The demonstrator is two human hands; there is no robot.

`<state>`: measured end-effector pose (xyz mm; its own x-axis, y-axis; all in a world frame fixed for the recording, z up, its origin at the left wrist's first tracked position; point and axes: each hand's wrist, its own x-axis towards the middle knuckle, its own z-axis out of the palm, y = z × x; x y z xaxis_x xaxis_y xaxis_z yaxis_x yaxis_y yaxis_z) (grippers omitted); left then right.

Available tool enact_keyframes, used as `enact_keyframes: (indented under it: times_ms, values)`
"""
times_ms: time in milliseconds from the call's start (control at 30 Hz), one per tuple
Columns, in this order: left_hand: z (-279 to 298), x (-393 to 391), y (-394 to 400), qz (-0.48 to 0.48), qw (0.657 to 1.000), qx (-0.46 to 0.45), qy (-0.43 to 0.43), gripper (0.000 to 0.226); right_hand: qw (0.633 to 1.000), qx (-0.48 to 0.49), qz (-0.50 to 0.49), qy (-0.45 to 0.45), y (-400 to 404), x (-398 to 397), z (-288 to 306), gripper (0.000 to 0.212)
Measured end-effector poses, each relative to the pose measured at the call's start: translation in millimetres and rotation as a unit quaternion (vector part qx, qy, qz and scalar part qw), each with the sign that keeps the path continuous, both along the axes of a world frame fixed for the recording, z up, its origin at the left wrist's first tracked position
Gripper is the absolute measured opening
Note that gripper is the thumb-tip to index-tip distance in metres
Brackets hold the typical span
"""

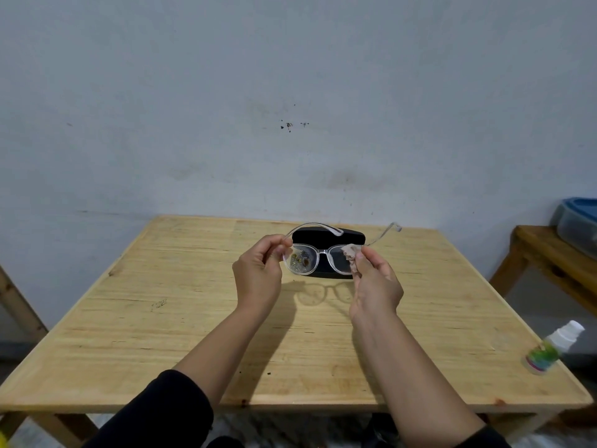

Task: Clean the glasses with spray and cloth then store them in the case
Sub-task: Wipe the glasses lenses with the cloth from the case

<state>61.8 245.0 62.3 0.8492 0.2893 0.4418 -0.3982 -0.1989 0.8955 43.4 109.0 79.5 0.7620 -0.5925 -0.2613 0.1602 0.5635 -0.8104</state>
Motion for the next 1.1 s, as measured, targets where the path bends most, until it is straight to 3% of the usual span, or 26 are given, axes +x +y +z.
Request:
enact_keyframes:
  times_ms: [400, 700, 933, 1100]
  values:
    - [-1, 1, -6, -0.014, 1.000, -0.009, -0.017, 0.025, 0.986, -0.147, -0.057, -0.048, 1, -1, 0, 0.022]
    - [-1, 2, -9, -0.022, 0.999, -0.001, -0.026, 0.013, 0.999, -0.045, -0.006, -0.025, -8, 3, 0, 0.021]
    - [-3, 1, -10, -0.031, 0.999, 0.006, -0.020, 0.020, 0.997, -0.056, -0.045, -0.036, -5, 4, -6, 0.021]
    - [-3, 1, -10, -0.034, 0.999, -0.002, -0.026, 0.024, 0.994, -0.090, -0.003, -0.060, -4, 1, -3, 0.021]
